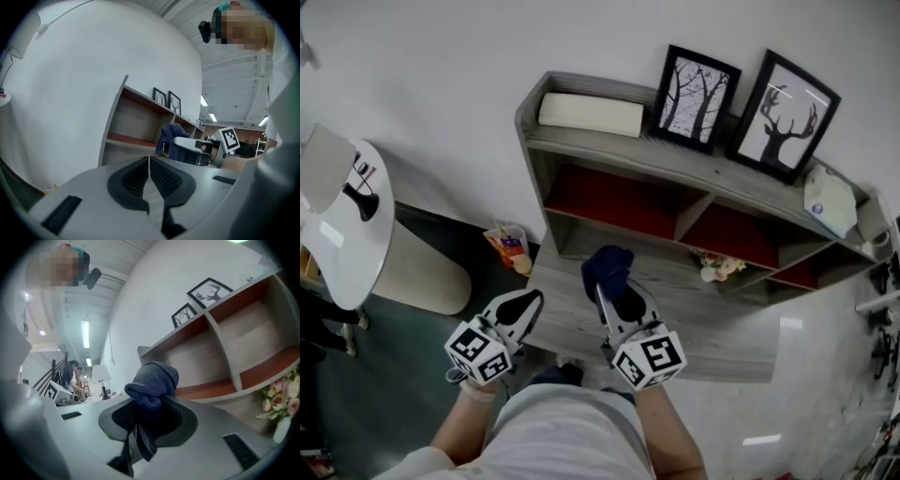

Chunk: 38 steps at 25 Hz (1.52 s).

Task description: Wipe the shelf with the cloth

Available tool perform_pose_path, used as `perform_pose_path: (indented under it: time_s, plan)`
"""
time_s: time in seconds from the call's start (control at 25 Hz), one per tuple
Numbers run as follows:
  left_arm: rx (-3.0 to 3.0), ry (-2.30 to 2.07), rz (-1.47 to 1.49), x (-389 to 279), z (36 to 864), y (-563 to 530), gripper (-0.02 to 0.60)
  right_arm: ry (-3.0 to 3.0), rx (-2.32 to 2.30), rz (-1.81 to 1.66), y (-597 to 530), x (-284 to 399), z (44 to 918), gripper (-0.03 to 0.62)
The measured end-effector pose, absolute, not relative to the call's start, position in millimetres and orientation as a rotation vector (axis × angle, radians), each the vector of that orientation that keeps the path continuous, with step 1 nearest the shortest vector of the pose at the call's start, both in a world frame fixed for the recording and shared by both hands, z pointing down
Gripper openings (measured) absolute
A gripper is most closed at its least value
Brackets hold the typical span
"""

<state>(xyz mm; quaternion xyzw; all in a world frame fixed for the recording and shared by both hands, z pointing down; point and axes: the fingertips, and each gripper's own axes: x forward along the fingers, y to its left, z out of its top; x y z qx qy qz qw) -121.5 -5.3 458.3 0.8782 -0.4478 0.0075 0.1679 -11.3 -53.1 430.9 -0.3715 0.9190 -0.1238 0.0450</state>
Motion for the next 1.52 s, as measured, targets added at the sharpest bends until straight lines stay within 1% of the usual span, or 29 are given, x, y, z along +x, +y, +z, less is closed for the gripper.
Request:
perform_pose_path:
  time_s: [0.32, 0.6, 0.8, 0.96, 1.32, 1.52]
  plan:
    - [2.526, -1.252, 0.016, -168, 452, -55, 0.017, 2.709, -1.012, -0.502, -113, -83, 406, 0.089]
    - [2.498, -1.291, 0.000, -185, 447, -70, 0.017, 2.411, -0.784, -0.916, -163, -112, 384, 0.089]
    - [2.452, -1.363, -0.026, -193, 441, -69, 0.017, 2.325, -0.673, -1.031, -187, -127, 370, 0.089]
    - [2.417, -1.434, -0.030, -203, 439, -70, 0.017, 2.301, -0.613, -1.091, -204, -139, 365, 0.089]
    - [2.368, -1.549, -0.019, -208, 436, -70, 0.017, 2.359, -0.622, -0.986, -237, -156, 349, 0.089]
    - [2.351, -1.585, 0.005, -207, 437, -65, 0.017, 2.317, -0.594, -1.018, -258, -155, 343, 0.089]
